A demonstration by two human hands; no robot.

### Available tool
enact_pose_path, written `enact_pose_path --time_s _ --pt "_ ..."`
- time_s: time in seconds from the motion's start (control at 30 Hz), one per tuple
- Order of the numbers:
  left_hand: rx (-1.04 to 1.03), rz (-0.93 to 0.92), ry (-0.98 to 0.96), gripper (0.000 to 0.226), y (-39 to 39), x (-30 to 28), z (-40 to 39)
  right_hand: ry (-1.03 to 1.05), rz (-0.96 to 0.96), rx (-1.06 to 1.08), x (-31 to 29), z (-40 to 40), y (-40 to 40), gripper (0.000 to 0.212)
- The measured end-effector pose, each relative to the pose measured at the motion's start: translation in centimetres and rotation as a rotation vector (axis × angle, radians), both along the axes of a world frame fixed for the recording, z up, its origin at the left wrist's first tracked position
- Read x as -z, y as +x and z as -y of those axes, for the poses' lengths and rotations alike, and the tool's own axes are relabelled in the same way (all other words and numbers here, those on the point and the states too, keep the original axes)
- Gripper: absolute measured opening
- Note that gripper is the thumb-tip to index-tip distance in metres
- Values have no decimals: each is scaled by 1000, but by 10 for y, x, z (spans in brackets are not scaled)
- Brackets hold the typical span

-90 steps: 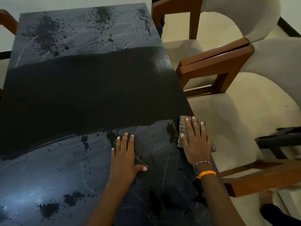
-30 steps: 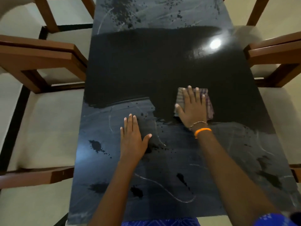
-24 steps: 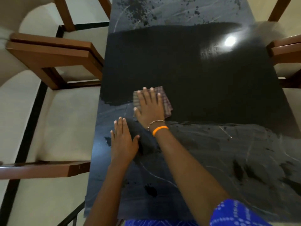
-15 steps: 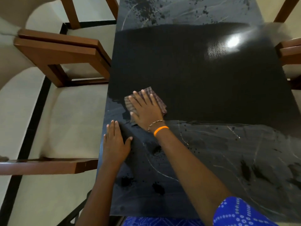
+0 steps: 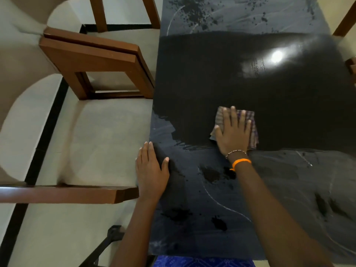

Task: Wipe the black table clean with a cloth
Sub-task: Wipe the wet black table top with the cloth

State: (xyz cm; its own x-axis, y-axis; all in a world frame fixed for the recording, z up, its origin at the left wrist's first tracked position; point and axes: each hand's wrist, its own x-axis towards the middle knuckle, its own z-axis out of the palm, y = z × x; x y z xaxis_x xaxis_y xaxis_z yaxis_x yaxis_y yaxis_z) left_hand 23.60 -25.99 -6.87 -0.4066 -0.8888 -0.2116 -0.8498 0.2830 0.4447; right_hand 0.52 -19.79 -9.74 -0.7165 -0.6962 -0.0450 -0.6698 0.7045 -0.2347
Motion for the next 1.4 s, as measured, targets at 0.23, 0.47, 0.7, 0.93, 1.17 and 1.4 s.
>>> enact_pose_path --time_s 0.23,0.47,0.7,0.93,1.17,1.4 --pt "-102 -133 87 37 28 7 22 46 2 -602 1 98 107 66" --pt "-41 -289 166 33 43 9 29 123 -95 -723 0 165 56 60" --pt "-213 -497 380 31 54 19 23 122 -84 -639 -4 194 46 59" --pt "-488 -593 613 29 51 16 19 61 -17 -712 -2 122 103 65" --pt "-494 -538 524 23 48 15 9 9 -47 -773 7 56 153 59" --pt "-451 -479 441 29 45 19 -2 15 -53 -588 5 15 89 62"
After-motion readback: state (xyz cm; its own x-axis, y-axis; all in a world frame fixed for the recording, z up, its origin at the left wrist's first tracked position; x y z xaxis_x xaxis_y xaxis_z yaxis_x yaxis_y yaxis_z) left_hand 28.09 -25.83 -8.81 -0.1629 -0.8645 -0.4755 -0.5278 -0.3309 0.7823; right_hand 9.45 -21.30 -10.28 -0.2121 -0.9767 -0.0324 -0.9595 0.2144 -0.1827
